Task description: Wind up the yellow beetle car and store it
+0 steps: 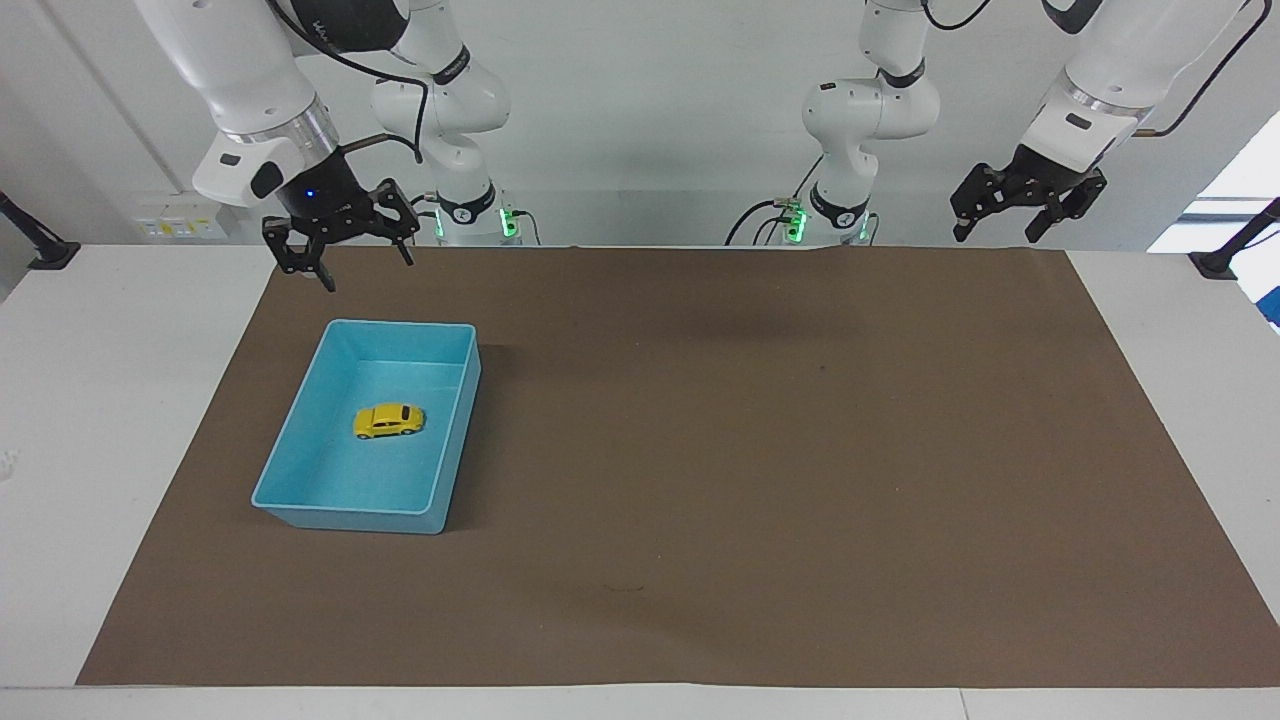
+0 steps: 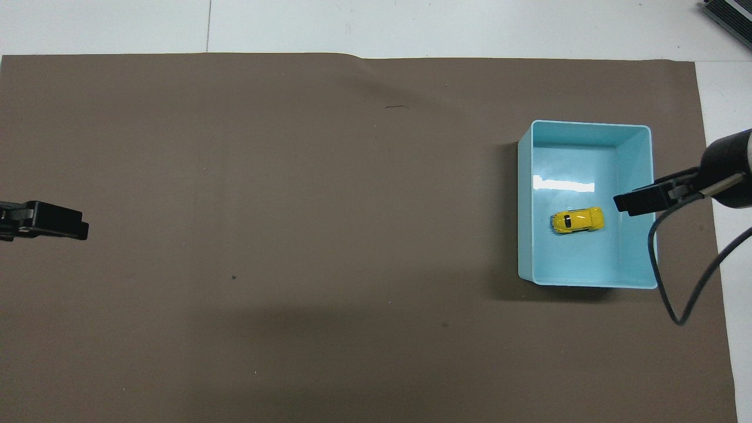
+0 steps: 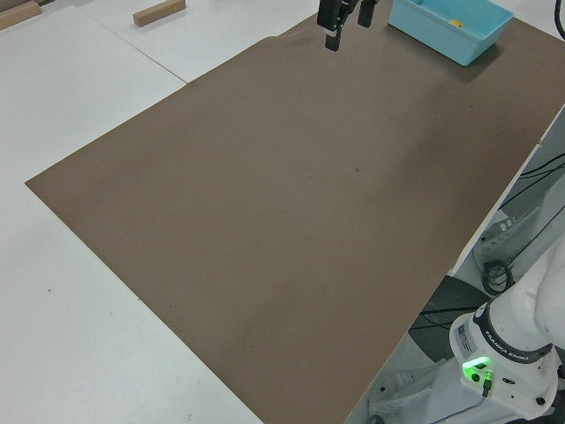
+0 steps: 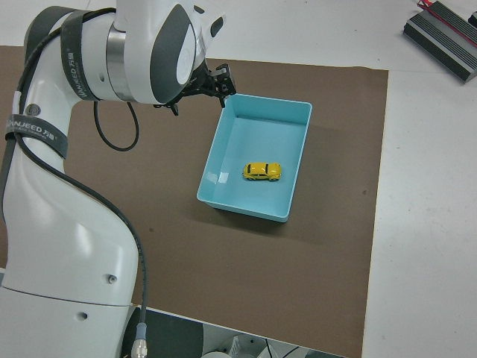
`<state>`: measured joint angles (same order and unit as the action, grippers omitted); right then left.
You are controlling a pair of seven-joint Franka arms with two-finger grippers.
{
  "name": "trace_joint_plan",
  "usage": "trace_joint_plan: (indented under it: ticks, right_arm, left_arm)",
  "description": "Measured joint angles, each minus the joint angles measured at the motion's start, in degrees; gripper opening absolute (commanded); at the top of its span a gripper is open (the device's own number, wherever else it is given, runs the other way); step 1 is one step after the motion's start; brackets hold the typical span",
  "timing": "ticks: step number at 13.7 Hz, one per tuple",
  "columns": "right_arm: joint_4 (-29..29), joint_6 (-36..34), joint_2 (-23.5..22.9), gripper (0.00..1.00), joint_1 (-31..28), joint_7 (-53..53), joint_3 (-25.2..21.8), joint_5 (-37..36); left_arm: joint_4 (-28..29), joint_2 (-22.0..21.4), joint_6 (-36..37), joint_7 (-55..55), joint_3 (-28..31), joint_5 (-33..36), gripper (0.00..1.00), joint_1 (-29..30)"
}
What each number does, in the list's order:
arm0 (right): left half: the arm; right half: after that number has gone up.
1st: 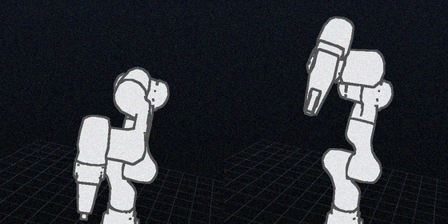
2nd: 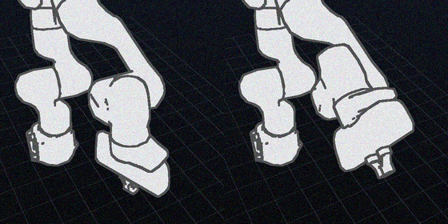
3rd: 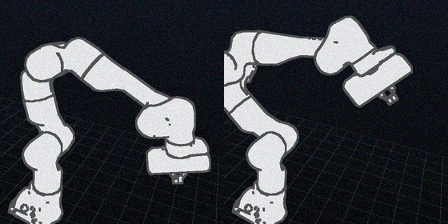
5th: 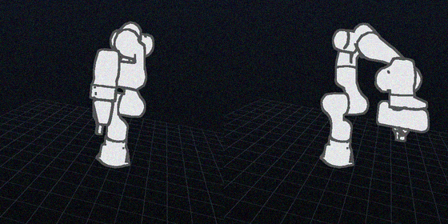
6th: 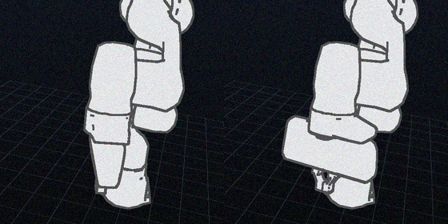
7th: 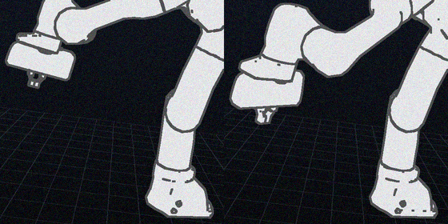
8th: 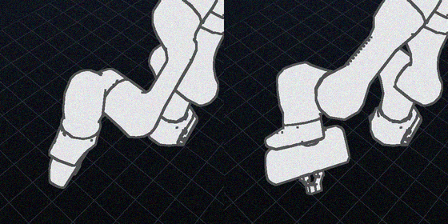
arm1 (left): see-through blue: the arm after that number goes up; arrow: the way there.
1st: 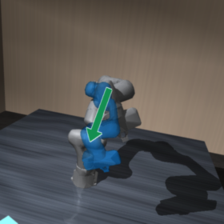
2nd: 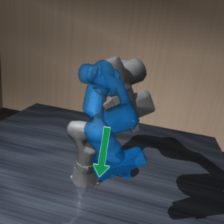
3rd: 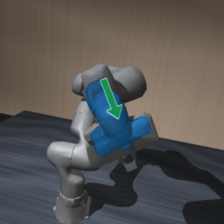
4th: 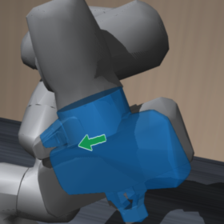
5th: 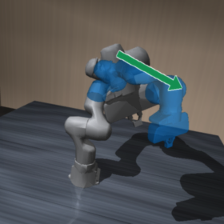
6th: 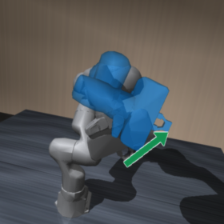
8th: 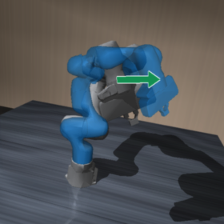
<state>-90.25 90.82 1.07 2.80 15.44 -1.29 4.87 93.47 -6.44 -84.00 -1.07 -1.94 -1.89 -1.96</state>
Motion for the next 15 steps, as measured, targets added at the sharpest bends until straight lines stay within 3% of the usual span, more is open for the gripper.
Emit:
trace_joint_plan:
  ticks: [9,15]
  right_arm:
    - [2.10,-5.13,0.56,1.00,0.04,-18.03,0.89,-1.90]
    - [2.12,-5.52,0.57,1.00,-0.16,-19.18,0.13,-3.08]
  left_arm:
    - [0.00,0.00,0.01,0.00,0.00,0.00,1.00,0.00]
    - [0.00,0.00,0.01,0.00,0.00,0.00,1.00,0.00]
